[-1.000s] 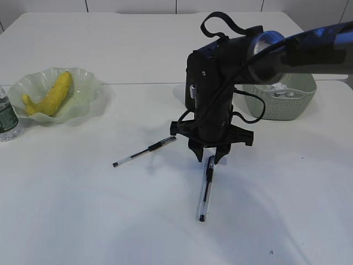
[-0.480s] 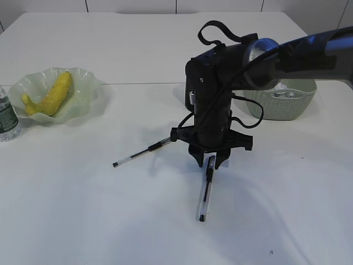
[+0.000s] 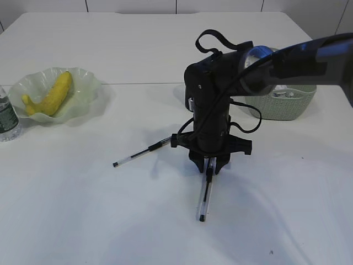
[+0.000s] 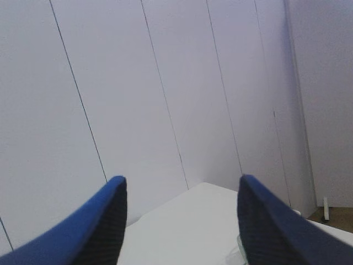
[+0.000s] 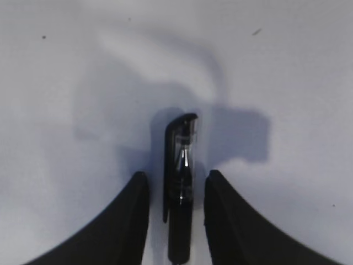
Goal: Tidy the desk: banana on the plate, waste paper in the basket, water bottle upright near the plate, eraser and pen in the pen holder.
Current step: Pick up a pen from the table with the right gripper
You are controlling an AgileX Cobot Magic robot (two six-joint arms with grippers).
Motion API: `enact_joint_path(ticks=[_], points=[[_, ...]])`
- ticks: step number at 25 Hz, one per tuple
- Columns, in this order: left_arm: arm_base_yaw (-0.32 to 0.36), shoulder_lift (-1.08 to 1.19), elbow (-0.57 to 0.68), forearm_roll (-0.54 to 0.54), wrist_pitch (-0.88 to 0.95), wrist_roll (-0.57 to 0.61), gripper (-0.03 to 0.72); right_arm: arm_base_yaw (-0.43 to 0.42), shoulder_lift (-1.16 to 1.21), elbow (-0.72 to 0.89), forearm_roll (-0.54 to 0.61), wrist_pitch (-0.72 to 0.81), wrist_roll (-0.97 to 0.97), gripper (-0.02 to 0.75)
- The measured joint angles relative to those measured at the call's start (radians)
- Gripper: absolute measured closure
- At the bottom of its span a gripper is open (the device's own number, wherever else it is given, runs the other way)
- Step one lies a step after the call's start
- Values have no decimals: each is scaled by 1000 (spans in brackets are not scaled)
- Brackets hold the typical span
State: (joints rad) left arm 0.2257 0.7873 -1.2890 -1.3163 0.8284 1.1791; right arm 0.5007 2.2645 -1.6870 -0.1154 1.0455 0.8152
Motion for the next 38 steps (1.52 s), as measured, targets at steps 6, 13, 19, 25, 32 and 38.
enact_joint_path(ticks=[6, 13, 19, 25, 32, 38], points=[[0, 0, 0, 0, 0, 0, 245, 0, 0, 0, -4, -10, -1, 488], [0, 0, 0, 0, 0, 0, 245, 0, 0, 0, -10, -10, -2, 489], [0, 0, 0, 0, 0, 0, 245, 0, 2, 0, -28, -20, -2, 491], [0, 0, 0, 2, 0, 0, 245, 0, 2, 0, -30, -44, -2, 494], [0, 0, 0, 2, 0, 0, 245, 0, 2, 0, -30, -74, -4, 494], [0, 0, 0, 3, 0, 0, 245, 0, 2, 0, -30, -80, -17, 494]])
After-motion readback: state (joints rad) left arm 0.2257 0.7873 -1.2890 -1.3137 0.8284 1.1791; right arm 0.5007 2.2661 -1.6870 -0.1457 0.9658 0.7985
